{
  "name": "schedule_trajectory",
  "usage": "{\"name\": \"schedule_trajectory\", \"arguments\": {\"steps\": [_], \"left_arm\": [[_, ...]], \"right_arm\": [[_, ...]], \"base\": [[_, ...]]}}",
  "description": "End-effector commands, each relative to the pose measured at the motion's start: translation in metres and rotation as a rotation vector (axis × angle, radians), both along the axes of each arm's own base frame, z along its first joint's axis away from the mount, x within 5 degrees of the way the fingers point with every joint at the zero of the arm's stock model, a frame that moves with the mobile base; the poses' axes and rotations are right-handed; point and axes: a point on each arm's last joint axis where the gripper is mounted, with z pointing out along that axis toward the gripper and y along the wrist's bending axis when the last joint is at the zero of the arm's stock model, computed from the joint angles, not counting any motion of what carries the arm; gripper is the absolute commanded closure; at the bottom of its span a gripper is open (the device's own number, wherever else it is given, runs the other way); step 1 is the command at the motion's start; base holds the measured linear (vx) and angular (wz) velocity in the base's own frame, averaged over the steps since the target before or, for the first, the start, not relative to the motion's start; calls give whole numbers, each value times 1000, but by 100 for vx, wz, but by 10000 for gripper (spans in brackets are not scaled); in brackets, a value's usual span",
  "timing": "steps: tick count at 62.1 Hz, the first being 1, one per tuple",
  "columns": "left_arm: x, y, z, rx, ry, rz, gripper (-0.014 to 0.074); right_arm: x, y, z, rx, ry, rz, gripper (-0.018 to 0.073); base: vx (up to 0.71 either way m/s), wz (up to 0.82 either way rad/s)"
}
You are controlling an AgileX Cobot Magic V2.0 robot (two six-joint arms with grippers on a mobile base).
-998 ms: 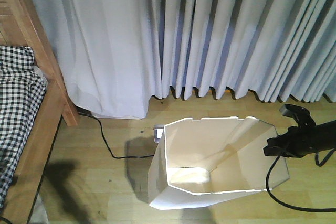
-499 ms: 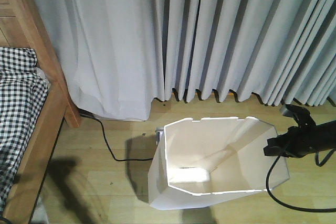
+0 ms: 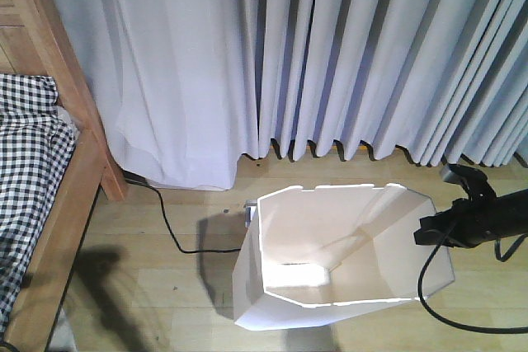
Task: Move trash bin to bedside with robot
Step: 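Carry the bin in the right gripper to the bed foot by the curtains, then lower the bin to the floor beside the bed with the right gripper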
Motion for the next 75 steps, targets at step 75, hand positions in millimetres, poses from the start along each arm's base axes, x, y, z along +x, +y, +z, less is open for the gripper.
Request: {"name": "schedule_trajectory", "arguments": {"steps": [75], "left_arm": [[0,-1,3,-23,-71,-9,603]], "right_arm": [[109,23,-139,-25,82,-128,543]], "base": [[0,0]]}}
